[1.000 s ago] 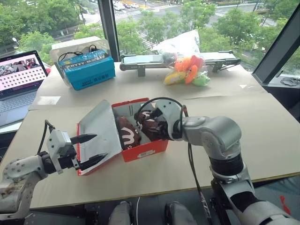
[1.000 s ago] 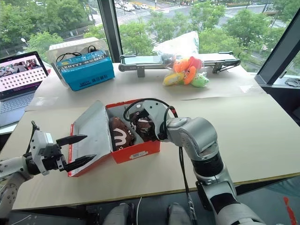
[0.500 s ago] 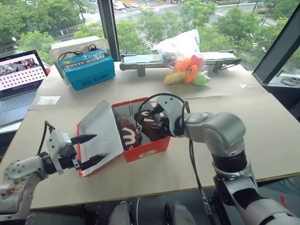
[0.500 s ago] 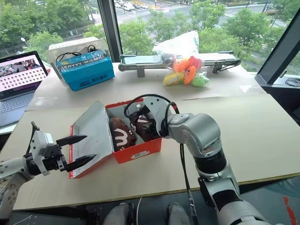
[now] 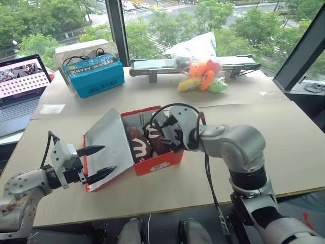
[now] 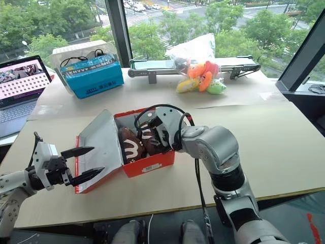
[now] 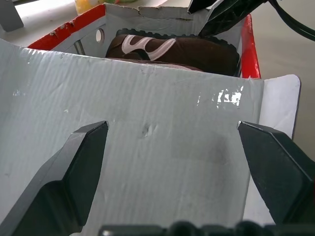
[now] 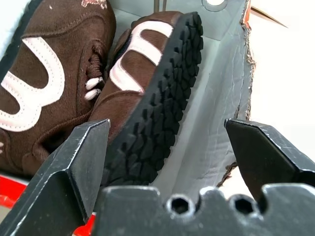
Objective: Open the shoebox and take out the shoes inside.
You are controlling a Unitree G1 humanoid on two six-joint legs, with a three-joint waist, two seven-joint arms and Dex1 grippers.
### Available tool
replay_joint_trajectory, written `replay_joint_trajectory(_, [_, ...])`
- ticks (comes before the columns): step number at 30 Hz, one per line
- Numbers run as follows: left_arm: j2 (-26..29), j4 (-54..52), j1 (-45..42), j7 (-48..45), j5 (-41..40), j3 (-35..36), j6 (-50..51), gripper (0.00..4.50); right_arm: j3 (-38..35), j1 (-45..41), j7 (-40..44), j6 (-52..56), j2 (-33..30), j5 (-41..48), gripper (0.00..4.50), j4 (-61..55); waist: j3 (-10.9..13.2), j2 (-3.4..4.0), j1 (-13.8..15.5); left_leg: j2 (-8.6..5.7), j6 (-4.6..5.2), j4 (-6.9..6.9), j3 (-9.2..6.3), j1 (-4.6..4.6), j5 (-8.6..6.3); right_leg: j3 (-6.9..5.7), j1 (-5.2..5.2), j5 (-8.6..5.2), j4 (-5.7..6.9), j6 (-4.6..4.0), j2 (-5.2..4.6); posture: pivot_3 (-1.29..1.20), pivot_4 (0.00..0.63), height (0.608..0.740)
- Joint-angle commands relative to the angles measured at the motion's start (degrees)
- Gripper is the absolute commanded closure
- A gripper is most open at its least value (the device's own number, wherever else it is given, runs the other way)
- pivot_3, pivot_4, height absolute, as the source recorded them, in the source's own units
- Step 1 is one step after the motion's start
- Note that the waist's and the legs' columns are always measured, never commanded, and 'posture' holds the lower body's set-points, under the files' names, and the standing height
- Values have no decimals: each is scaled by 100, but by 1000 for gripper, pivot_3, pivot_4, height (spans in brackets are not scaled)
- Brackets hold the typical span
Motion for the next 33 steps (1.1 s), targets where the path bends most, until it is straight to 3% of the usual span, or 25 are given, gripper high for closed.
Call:
replay_joint_trajectory(1, [11,-170,-26,20,-80,73,-27,0,240,224,-39,35,326,-105,31,109,0,-1,-7,0,0,-1,-1,1,0,0,0,0,0,0,0,0,150,740])
replay_joint_trajectory(6, [22,-176,-30,41,-83,94,-13,0,192,105,27,48,559,-182,31,133,-1,-1,-9,0,0,-5,-1,0,0,-1,1,0,-6,0,1,0,150,740])
replay_joint_trajectory(16, [33,-232,-10,87,-106,123,18,0,479,497,187,-223,306,-354,31,412,-5,-8,-17,0,0,-12,-2,8,0,-2,8,1,-15,1,1,0,150,740])
replay_joint_trajectory(19, [41,-223,-44,97,-107,125,32,0,497,540,242,-327,261,-378,759,481,-8,-11,-18,1,-1,-17,-5,16,0,-3,11,2,-23,3,1,0,150,740])
replay_joint_trajectory(27, [19,-241,-49,132,-102,98,36,0,479,467,386,-412,280,-436,3420,624,-12,-18,-22,3,-2,-27,-12,25,-1,-9,11,10,-59,14,-3,0,150,740])
replay_joint_trajectory(30, [15,-247,-47,145,-106,94,32,0,477,453,425,-437,266,-468,4008,670,-13,-18,-43,4,-2,-29,-11,25,-1,-9,9,12,-59,14,-3,0,150,740])
replay_joint_trajectory(33, [9,-267,-39,164,-114,92,39,0,460,450,454,-458,234,-493,4093,711,-13,-18,-52,4,-2,-34,-11,28,-1,-9,8,14,-58,11,-2,0,150,740])
